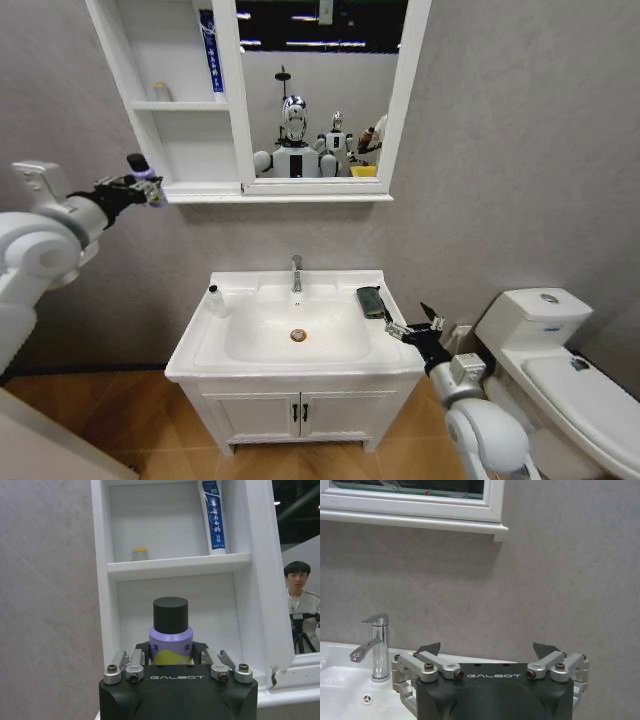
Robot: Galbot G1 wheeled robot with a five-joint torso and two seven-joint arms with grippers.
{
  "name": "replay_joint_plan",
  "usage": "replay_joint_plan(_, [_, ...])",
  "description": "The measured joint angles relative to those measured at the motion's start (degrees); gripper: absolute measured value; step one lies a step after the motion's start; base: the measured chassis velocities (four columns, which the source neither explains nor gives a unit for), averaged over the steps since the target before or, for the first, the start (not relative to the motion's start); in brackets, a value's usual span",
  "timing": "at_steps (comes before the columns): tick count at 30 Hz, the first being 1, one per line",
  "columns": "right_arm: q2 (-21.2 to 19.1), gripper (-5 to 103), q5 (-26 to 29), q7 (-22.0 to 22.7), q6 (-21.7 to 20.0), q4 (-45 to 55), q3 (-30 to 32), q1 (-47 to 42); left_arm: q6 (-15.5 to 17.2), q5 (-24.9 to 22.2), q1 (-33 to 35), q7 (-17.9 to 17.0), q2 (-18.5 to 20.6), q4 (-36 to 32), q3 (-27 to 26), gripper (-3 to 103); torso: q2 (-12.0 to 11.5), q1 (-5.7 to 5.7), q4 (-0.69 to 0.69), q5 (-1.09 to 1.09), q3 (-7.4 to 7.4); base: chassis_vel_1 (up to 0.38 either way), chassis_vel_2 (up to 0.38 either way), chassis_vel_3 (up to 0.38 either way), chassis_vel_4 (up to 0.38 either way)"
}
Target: Move facial cleanser and shampoo from washbasin to cabinet, then wipe washbasin with towel.
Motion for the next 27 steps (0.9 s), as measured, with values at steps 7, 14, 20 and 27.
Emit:
replay_joint_plan(7, [-0.2, 100, -0.1, 0.1, 0.0, -0.6, -0.1, 0.1, 1.9, 3.7, -10.3, 1.9, -4.9, 7.8, 9.2, 43, 0.0, 0.00, 0.00, 0.00, 0.00, 0.000, 0.000, 0.000, 0.000])
replay_joint_plan(14, [0.1, 100, -0.8, -0.8, 1.3, -1.1, 0.3, -1.1, 3.2, 6.2, -19.7, 3.9, -9.0, 15.3, 15.9, 43, 0.0, 0.00, -0.01, 0.01, 0.00, 0.000, 0.000, 0.000, 0.000])
replay_joint_plan(20, [0.5, 100, -0.8, -0.9, 1.7, -0.9, 0.5, -1.8, 2.9, 8.6, -22.9, 5.1, -10.5, 18.9, 18.0, 43, 0.0, -0.01, 0.01, 0.00, -0.01, 0.000, 0.000, 0.000, 0.000])
replay_joint_plan(27, [0.9, 100, -0.9, -1.0, 1.9, -0.4, 0.6, -2.0, 2.9, 11.0, -26.3, 7.6, -14.4, 25.5, 19.4, 43, 0.0, 0.00, -0.01, 0.00, -0.01, 0.000, 0.000, 0.000, 0.000])
